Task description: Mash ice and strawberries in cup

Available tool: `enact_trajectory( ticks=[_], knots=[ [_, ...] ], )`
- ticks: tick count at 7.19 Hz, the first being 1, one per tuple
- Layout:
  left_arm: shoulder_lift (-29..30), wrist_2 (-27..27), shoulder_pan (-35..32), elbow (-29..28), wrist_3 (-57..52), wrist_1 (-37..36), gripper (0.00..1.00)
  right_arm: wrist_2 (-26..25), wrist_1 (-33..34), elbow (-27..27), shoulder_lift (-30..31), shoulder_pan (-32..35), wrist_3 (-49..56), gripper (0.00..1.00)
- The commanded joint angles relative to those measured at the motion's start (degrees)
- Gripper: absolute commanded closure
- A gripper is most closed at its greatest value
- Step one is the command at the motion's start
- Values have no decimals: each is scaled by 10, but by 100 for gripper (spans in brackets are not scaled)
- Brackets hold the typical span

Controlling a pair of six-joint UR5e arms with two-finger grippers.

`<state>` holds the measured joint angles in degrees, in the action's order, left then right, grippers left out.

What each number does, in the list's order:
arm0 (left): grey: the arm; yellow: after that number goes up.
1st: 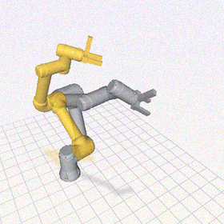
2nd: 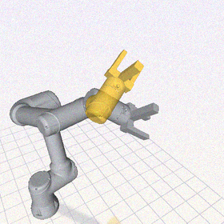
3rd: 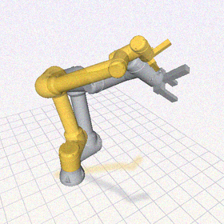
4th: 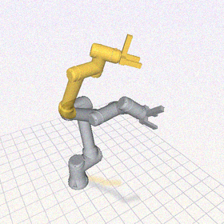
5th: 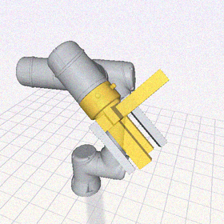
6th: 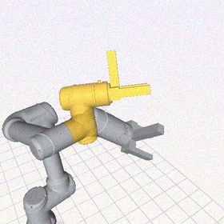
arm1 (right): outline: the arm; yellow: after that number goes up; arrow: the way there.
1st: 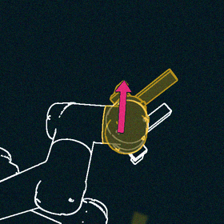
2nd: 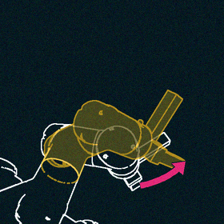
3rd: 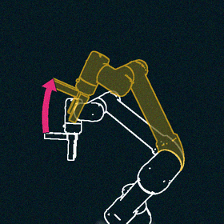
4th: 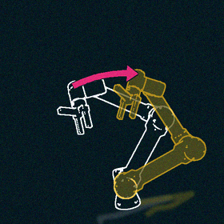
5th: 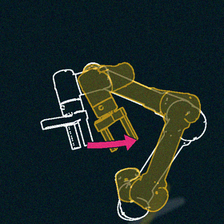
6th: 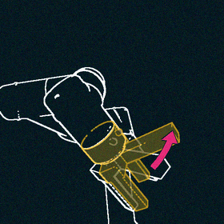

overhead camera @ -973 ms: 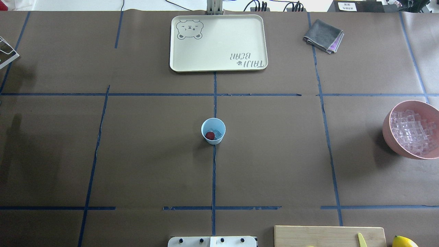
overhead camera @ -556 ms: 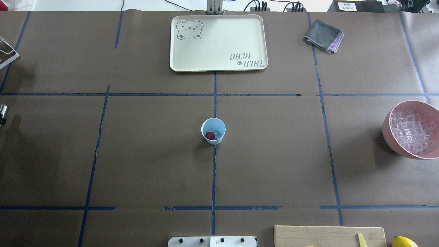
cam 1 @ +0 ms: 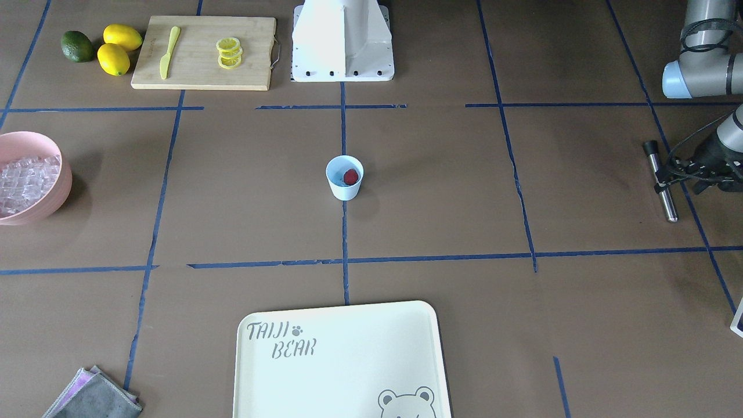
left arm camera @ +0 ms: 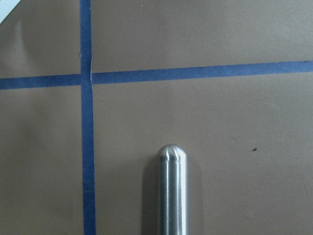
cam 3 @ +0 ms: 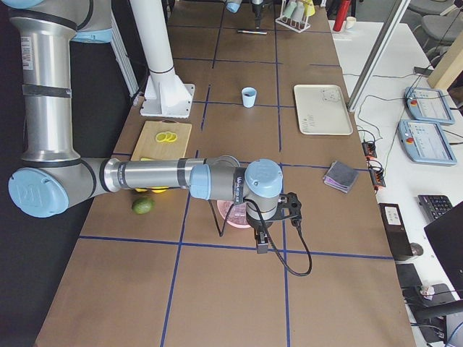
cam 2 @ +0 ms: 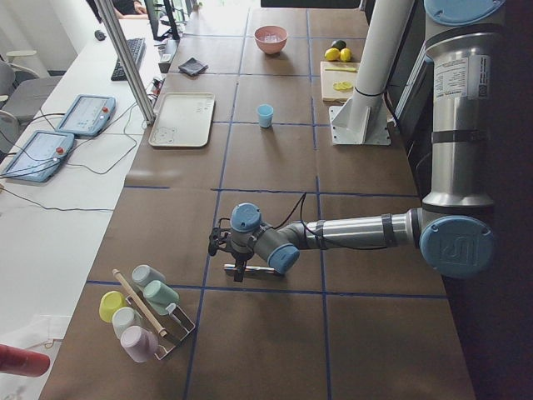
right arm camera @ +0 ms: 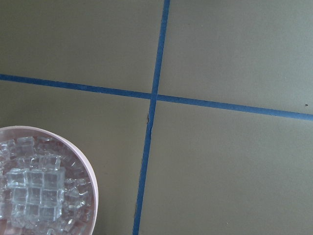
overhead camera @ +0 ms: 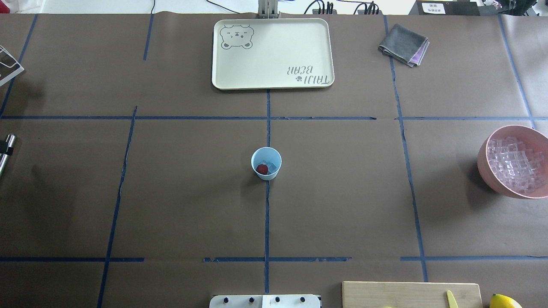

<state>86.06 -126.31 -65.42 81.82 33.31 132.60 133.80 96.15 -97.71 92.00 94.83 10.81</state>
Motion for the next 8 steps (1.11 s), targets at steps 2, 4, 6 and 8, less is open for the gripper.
enact_trajectory(
  ticks=[2,4,6,8],
  knots=[
    [2,-39,-70,59,-158,-157,0,1,0,-2,-1,0,0,1],
    [9,-37,-144,139,-313,-346,0,1,0,-2,-2,0,0,1],
    [11,-50,-212,141,-416,-423,0,1,0,-2,-2,0,0,1],
    [10,-104,-268,142,-415,-437,0,1,1,0,-2,0,0,1]
  ],
)
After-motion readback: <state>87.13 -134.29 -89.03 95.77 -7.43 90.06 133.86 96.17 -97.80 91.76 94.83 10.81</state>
